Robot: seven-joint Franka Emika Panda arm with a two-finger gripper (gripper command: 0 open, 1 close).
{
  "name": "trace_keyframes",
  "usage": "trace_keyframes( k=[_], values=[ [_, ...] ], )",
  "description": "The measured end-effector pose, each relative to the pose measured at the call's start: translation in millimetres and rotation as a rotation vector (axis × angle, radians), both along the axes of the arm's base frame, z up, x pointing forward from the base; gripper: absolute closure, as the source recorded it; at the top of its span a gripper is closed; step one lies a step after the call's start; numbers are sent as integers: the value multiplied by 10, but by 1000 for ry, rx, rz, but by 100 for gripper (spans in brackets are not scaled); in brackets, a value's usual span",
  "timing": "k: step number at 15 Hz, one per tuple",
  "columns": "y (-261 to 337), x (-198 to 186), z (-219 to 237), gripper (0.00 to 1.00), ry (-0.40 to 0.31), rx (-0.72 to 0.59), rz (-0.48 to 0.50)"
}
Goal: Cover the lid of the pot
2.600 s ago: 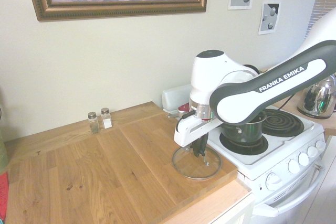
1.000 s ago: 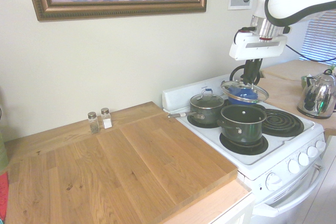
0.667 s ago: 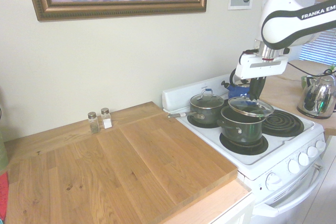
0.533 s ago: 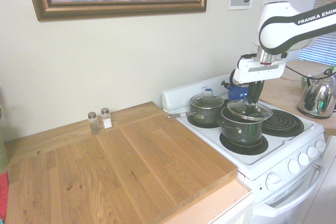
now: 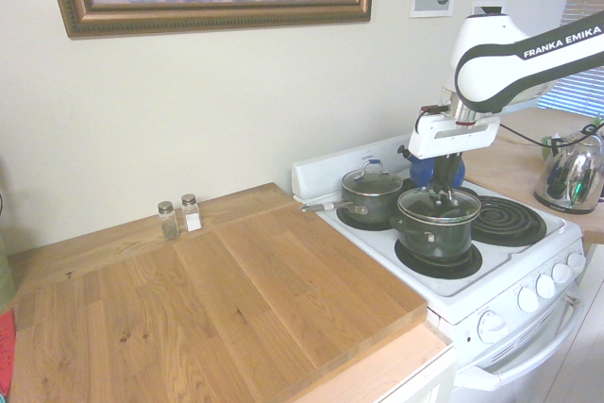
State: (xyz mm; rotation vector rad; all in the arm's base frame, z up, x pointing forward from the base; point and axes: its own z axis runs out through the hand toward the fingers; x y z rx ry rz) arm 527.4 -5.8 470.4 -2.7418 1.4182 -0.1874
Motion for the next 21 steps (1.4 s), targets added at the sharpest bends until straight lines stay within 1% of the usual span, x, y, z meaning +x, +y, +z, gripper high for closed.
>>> trace_keyframes(
  k=[11, 12, 21],
  values=[
    [-61, -8, -65, 100, -22, 4, -4],
    [-62, -9, -65, 0, -22, 5, -4],
    [-22, -68, -93, 0, -12, 4, 3]
  ],
)
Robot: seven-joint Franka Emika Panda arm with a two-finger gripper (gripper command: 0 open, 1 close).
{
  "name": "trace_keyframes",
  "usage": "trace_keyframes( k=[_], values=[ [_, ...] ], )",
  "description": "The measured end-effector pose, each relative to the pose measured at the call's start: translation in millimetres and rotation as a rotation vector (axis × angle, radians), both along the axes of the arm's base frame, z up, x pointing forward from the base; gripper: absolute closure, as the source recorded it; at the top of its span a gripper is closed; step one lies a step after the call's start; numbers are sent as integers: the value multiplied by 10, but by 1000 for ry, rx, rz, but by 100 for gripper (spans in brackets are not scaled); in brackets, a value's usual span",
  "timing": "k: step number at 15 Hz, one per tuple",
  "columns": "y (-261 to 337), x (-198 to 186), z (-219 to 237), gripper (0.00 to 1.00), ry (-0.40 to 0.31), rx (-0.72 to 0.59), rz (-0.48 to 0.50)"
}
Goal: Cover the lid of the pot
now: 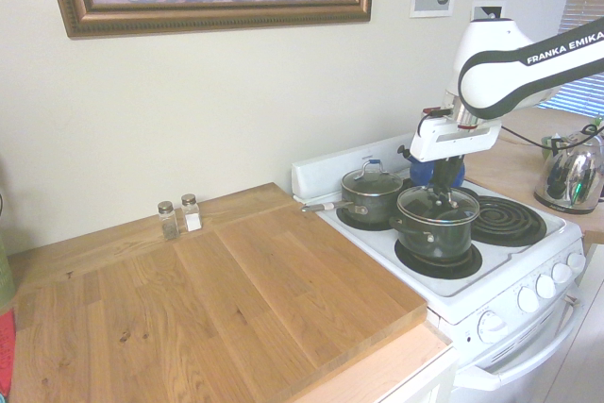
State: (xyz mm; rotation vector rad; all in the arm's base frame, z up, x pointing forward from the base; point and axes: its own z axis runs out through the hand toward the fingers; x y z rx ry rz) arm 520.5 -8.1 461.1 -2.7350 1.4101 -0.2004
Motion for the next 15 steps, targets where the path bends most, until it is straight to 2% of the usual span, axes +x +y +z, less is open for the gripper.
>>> trace_keyframes(
  k=[4, 7, 11, 15],
  values=[
    [44, -69, 20, 0, -1, -1, 4],
    [50, -299, 200, 0, -24, -4, 5],
    [120, -982, 525, 0, -46, -19, 25],
    [181, -1735, 446, 0, -24, -14, 65]
  ],
)
